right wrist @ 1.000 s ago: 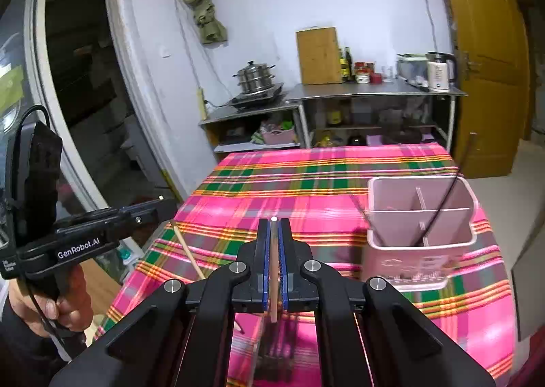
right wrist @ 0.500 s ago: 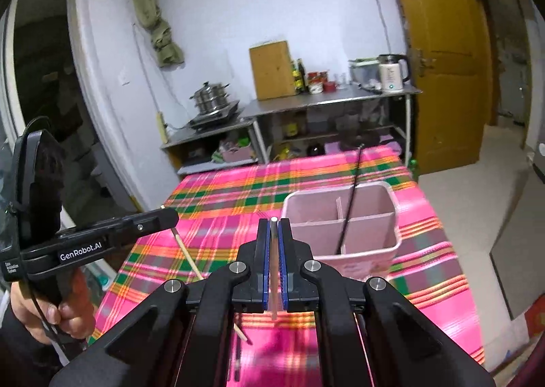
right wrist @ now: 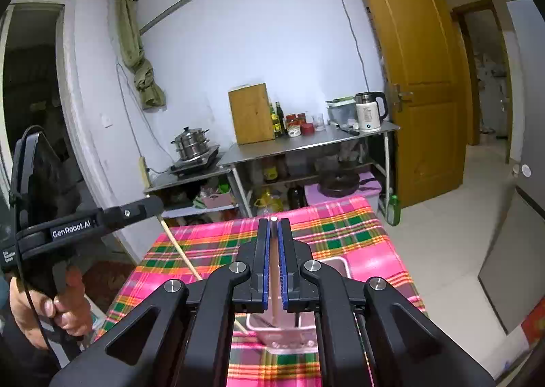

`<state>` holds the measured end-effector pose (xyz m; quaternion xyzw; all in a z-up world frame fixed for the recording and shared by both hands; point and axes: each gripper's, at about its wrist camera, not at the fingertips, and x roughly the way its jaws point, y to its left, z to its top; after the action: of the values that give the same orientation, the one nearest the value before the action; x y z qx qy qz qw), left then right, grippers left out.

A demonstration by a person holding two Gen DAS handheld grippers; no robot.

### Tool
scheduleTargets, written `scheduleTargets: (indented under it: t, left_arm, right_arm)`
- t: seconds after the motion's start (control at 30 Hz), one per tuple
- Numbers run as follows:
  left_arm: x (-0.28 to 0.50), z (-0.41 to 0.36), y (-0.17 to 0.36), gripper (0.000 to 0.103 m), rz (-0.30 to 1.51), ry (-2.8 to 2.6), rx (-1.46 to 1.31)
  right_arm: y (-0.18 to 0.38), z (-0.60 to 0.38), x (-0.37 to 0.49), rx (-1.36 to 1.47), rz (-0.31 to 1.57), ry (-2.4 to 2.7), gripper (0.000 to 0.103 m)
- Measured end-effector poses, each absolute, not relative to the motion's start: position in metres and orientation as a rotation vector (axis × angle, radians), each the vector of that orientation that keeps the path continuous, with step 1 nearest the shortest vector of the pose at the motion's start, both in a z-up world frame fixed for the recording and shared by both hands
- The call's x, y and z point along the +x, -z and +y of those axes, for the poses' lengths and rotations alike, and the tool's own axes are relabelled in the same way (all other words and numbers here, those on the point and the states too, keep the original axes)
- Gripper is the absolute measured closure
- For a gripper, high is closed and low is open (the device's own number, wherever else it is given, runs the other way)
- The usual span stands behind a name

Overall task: Organize utensils
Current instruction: 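Lift the wooden chopsticks into the pink holder and open both tools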

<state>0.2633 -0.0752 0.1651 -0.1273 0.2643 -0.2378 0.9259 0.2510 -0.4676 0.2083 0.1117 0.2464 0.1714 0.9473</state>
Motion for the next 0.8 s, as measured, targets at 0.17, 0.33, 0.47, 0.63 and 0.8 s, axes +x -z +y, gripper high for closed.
scheduleTargets:
  t: [0.17,0.33,0.47,0.63,0.8]
  left_arm:
    - [0.284,-0.084,-0.154,0.099,0.543,0.476,-0.251]
    - [0.298,-0.091,-0.123,0.099,0.584,0.473,-0.240]
    - [0.301,-0.095,-0.102,0.099,0.617,0.474,-0.219]
    - [0.300,-0.098,-0.086,0.099,0.636,0.476,-0.199]
    - [0.297,-0.096,-0.078,0.099,0.651,0.476,-0.191]
  right_arm:
    - [-0.194,-0.465,0.263,0.224,0.515,-0.338,0.098]
    - [-0.172,-0.457,0.270,0.211,0.554,-0.330,0.098]
    - [-0.153,-0.453,0.275,0.203,0.591,-0.332,0.098]
    - [-0.132,-0.448,0.280,0.199,0.637,-0.336,0.098]
    - [-0.127,-0.452,0.279,0.216,0.633,-0.337,0.098]
